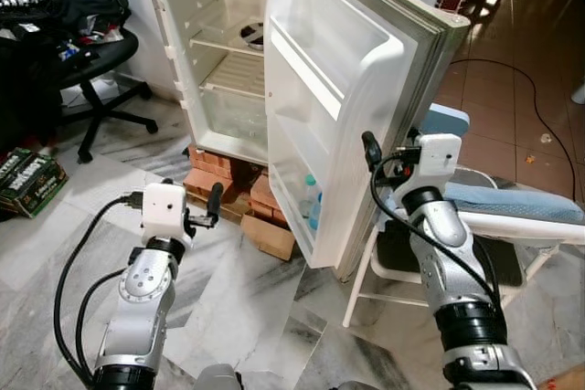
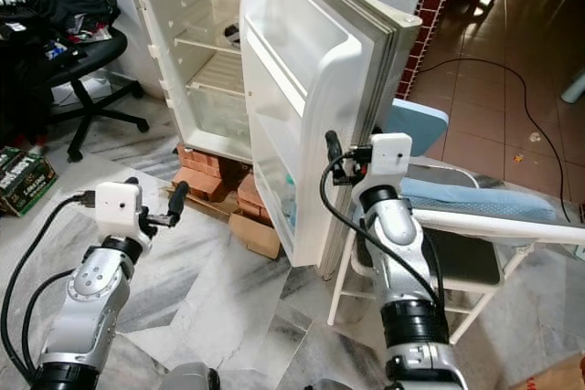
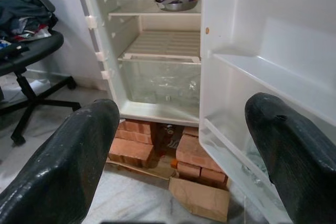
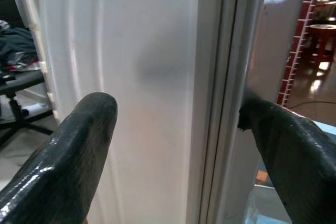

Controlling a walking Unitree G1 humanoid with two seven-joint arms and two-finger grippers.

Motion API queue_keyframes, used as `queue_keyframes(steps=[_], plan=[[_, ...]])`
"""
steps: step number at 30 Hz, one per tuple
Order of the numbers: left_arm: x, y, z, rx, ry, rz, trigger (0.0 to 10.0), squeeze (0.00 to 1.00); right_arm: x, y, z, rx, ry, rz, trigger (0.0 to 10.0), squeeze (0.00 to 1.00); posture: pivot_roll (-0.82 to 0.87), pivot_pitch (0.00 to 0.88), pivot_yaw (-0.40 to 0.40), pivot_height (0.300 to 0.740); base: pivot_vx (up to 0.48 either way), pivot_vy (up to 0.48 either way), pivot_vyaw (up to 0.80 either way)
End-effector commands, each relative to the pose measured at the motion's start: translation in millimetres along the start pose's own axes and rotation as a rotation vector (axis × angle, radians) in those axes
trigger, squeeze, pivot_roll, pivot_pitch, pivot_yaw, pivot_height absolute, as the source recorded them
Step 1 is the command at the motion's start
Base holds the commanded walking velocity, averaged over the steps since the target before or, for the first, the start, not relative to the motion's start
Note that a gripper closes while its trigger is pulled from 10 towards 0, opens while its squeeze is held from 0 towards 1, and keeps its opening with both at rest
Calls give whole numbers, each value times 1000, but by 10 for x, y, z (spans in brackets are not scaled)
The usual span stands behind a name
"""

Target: Restocking fridge

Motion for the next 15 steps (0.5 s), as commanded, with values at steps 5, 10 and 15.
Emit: queue_keyframes(steps=[5, 10, 15], plan=[[9, 12, -29, -3, -11, -5, 10000, 0, 202, -209, -115, 71, 12, 64, 10000, 0, 31, 19, -31, 740, 0, 0, 0], [-5, 1, -15, -19, -12, -14, 10000, 0, 340, -377, -335, 142, -47, 113, 10000, 0, 28, 13, -27, 740, 0, 0, 0], [-6, 0, -4, -21, -12, -17, 10000, 0, 315, -435, -495, 182, -121, 108, 10000, 0, 38, 13, -34, 740, 0, 0, 0]])
Point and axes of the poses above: a point about 5 cm out from each wrist's last joint towards the gripper, its own y axis pointing back from the gripper into the wrist, its own x axis along the axis of the wrist's last joint, z = x × y, the point moved 1 cm from there along -y, pointing out of the wrist towards the gripper, and after that the axes turned 15 degrees about -y, right-handed, at the moved point
